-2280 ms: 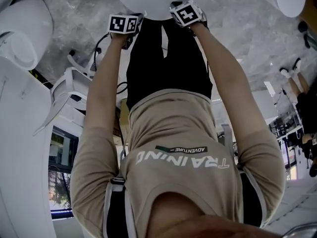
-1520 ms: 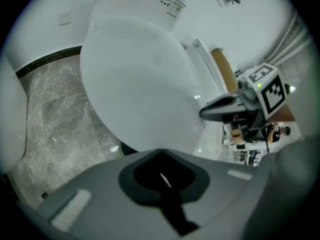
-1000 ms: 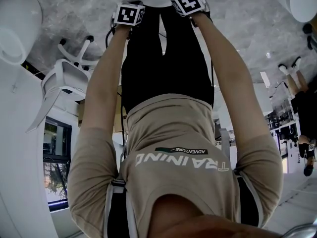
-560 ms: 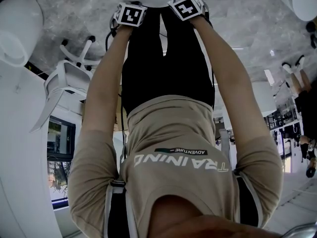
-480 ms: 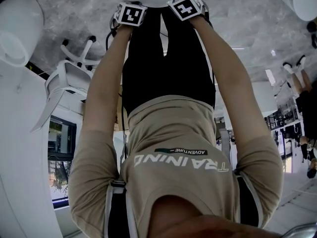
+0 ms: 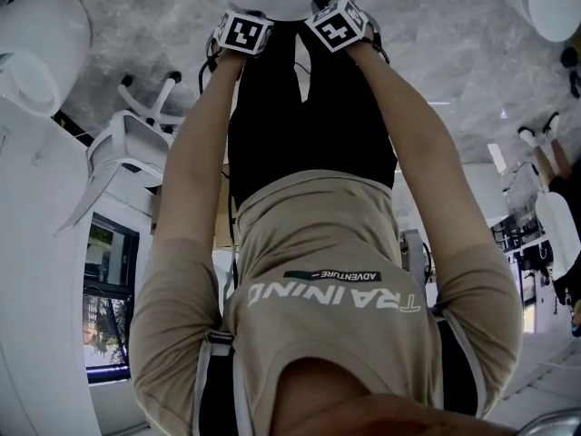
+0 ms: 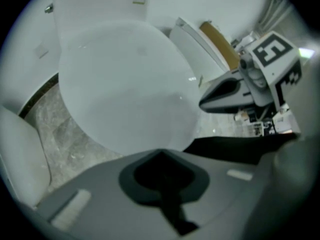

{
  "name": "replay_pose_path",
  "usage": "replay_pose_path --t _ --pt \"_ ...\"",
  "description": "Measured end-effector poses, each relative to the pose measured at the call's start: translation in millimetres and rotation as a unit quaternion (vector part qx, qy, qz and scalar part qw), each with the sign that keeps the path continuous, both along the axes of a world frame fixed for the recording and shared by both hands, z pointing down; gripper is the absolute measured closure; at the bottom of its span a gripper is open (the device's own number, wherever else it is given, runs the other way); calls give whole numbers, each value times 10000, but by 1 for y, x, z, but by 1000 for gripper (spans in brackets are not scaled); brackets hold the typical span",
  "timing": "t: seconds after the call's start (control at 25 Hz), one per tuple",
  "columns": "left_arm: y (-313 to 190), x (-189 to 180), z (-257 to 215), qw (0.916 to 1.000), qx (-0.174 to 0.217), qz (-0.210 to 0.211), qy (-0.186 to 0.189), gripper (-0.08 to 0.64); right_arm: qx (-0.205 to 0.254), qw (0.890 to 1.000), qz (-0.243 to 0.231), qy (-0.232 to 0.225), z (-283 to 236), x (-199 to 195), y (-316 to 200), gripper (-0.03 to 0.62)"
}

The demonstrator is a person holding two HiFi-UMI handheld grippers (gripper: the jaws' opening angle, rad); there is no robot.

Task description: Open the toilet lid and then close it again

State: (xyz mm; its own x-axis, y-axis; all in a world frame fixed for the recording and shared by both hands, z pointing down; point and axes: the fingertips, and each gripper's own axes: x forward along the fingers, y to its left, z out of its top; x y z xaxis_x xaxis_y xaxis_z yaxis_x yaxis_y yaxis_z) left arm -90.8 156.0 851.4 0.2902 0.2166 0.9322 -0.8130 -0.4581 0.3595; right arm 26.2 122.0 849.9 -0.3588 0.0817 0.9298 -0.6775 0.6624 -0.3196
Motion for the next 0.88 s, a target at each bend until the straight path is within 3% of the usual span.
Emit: replay_pose_path --t 0.32,0.52,0.72,0.88 --pt "-35 41 -66 9952 799 -373 427 557 206 9994 162 -217 -55 7 -15 578" --pt "-50 40 -128 9888 1322 -447 536 557 362 9981 212 -442 -111 4 -15 578" --pt "-95 33 -181 9739 2109 -663 509 557 836 9928 430 -739 -158 7 -60 578" --pt "-125 39 -235 9571 2683 -876 655 557 1454 9826 538 -1023 -211 4 -96 578"
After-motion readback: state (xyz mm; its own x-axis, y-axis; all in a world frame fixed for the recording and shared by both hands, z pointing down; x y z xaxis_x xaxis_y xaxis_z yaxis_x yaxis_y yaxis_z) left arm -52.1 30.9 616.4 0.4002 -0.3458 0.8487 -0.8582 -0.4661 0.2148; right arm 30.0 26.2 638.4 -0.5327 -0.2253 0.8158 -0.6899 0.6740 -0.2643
